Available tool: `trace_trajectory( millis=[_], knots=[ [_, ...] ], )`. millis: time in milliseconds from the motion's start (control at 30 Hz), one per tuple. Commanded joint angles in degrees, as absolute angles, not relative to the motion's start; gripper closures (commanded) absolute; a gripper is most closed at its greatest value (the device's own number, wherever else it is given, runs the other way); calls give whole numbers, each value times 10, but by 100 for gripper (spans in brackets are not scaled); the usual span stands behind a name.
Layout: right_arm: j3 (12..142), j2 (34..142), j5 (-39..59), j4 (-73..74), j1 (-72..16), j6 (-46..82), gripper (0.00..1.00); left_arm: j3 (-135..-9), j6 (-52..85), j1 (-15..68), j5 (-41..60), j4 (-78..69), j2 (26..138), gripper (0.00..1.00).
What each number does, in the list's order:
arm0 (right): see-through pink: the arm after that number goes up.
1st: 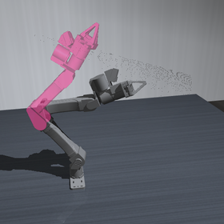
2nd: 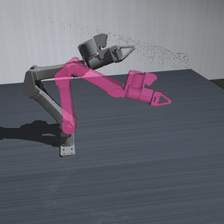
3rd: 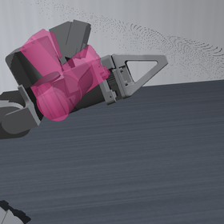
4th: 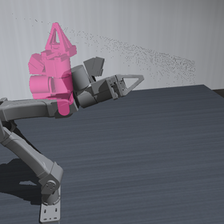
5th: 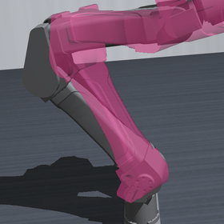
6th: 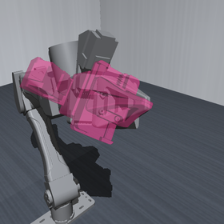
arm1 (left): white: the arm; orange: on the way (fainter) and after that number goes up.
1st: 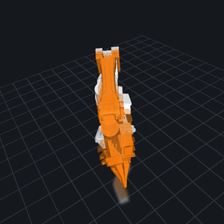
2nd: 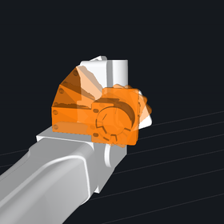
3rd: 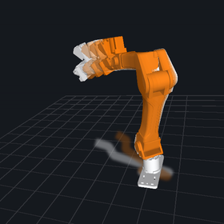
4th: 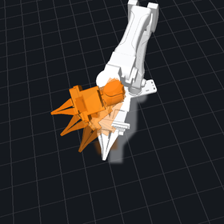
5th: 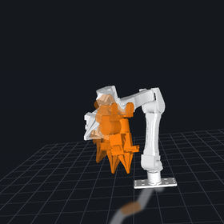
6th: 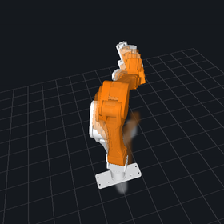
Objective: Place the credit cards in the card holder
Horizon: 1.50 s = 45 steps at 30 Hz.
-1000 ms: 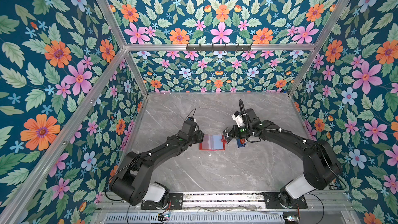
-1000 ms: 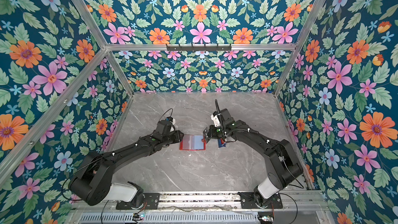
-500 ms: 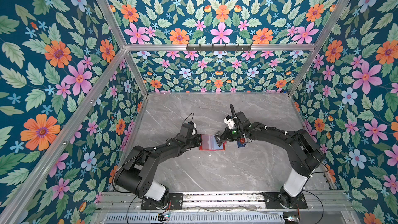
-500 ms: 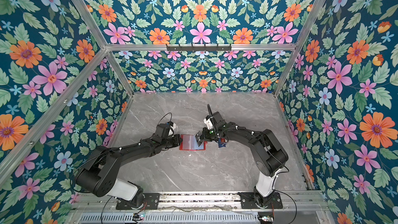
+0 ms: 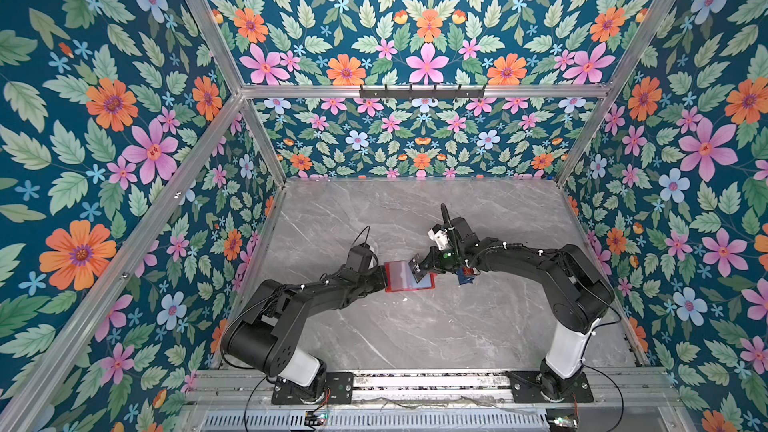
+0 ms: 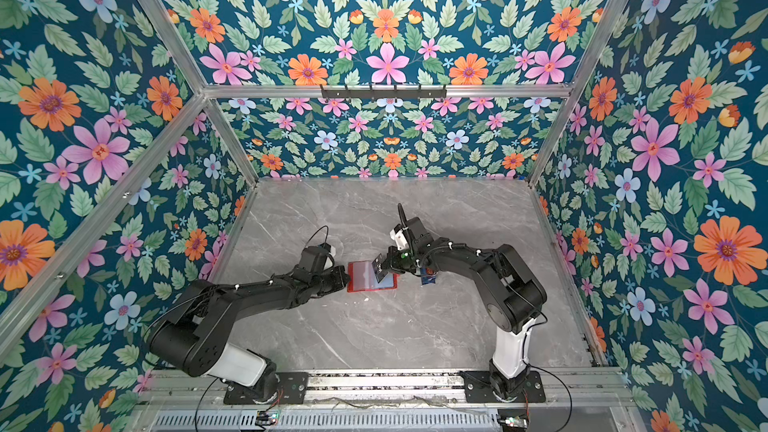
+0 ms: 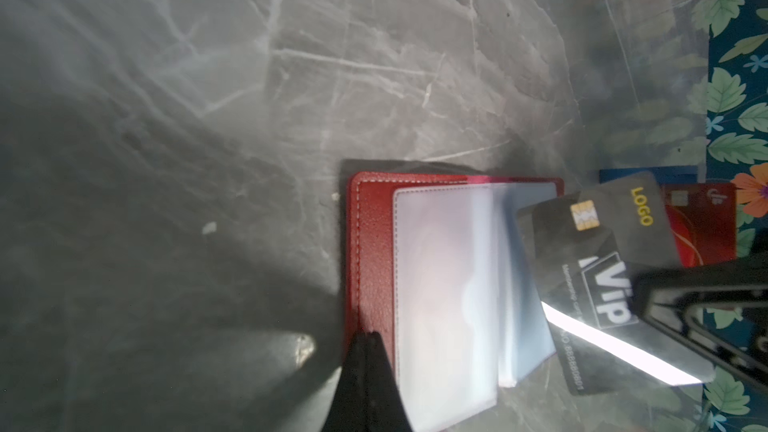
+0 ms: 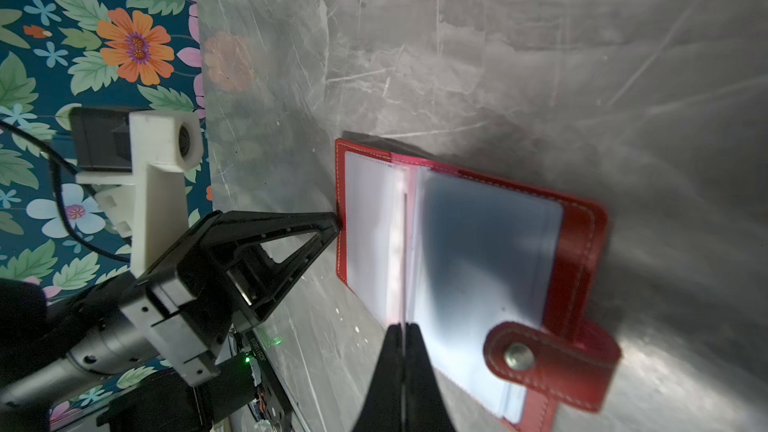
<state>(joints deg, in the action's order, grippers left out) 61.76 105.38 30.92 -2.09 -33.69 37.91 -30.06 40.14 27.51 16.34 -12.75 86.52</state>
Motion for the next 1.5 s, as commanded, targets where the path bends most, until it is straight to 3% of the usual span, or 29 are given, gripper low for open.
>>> trace_trajectory(
  millis=[0, 1467],
  knots=[
    [614, 1059, 317, 3, -338, 392, 100, -294, 413, 278, 166, -129, 858, 100],
    [617, 1101, 368, 66, -339, 355, 100, -318, 399, 298, 123, -66, 872, 100]
  ],
)
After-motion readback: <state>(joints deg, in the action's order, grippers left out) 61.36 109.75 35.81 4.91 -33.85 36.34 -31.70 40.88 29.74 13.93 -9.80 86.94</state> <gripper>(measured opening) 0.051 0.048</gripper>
